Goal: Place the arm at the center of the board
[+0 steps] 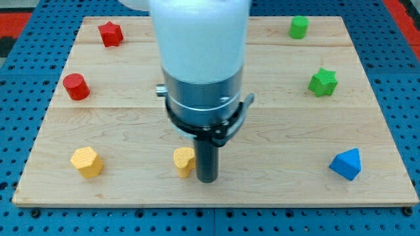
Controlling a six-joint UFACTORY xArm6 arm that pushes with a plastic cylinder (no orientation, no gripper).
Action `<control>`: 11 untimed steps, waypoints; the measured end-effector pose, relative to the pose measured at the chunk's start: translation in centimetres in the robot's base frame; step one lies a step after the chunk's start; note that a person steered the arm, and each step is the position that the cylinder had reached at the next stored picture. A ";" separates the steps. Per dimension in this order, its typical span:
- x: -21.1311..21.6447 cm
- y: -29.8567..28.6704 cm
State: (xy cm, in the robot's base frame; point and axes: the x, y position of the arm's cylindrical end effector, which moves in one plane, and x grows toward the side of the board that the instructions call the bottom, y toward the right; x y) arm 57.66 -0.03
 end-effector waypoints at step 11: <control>-18.1 0.2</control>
